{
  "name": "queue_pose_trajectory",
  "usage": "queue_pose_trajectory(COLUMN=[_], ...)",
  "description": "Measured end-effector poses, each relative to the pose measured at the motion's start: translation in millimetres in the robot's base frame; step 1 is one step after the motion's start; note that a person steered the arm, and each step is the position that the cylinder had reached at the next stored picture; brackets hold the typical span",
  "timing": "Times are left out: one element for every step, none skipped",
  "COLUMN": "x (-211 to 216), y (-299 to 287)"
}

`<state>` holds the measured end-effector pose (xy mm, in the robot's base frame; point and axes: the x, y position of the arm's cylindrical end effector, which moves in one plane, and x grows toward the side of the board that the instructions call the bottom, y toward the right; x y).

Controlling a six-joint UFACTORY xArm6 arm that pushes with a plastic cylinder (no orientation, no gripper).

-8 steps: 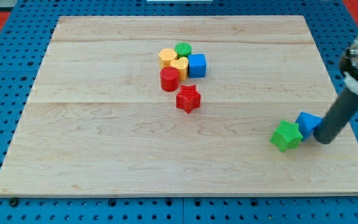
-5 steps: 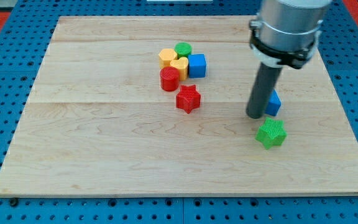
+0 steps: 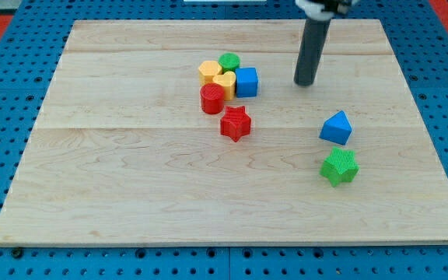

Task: Move the blue triangle into the green star

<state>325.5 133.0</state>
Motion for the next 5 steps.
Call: queue_pose_trajectory(x=[27,73,127,134,127], y=[50,45,43,43,43])
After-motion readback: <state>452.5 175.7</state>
